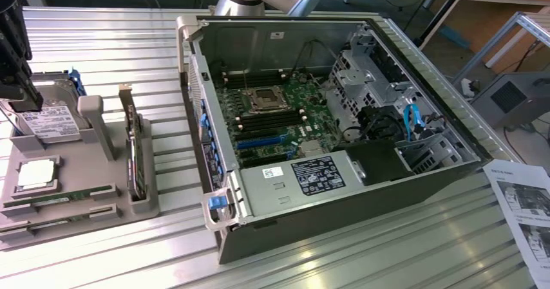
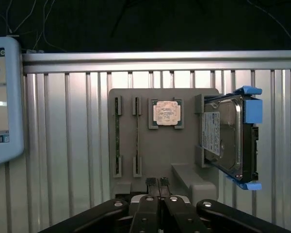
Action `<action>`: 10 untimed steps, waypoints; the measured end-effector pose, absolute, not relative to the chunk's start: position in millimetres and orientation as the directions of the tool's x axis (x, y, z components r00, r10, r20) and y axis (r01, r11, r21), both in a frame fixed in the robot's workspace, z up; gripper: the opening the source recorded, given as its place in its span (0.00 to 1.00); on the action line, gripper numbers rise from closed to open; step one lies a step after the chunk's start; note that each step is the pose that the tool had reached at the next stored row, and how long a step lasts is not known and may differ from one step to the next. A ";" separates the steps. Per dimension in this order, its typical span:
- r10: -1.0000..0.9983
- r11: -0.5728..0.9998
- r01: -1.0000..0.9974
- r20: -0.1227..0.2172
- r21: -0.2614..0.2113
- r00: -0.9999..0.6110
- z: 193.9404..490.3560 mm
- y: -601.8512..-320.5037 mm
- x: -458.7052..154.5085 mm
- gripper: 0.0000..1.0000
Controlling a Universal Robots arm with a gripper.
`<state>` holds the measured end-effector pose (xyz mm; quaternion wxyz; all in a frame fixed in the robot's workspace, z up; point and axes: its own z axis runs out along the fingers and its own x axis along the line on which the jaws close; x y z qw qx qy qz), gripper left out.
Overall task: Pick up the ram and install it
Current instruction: 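Pick up the ram and move it above insertion slot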
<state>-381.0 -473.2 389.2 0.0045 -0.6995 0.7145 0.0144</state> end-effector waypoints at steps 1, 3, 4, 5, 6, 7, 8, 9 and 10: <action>-0.999 0.021 -1.000 -0.027 0.014 -0.021 389.3 -473.2 -381.0 0.11; -0.999 0.021 -1.000 -0.027 0.014 -0.021 389.2 -473.2 -381.0 0.11; -0.999 0.018 -1.000 -0.027 0.014 -0.018 389.2 -473.2 -381.0 0.11; -1.000 0.013 -1.000 -0.027 0.014 -0.013 389.2 -473.2 -381.0 0.11; -1.000 0.007 -1.000 -0.027 0.014 -0.008 389.2 -473.2 -381.0 0.11; -1.000 0.006 -1.000 -0.027 0.014 -0.006 389.2 -473.2 -381.0 0.11; -1.000 0.006 -1.000 -0.027 0.014 -0.006 389.3 -473.2 -381.0 0.11; -1.000 0.006 -1.000 -0.027 0.014 -0.006 389.3 -473.2 -381.0 0.11; -1.000 0.006 -1.000 -0.027 0.014 -0.006 389.2 -473.2 -381.0 0.11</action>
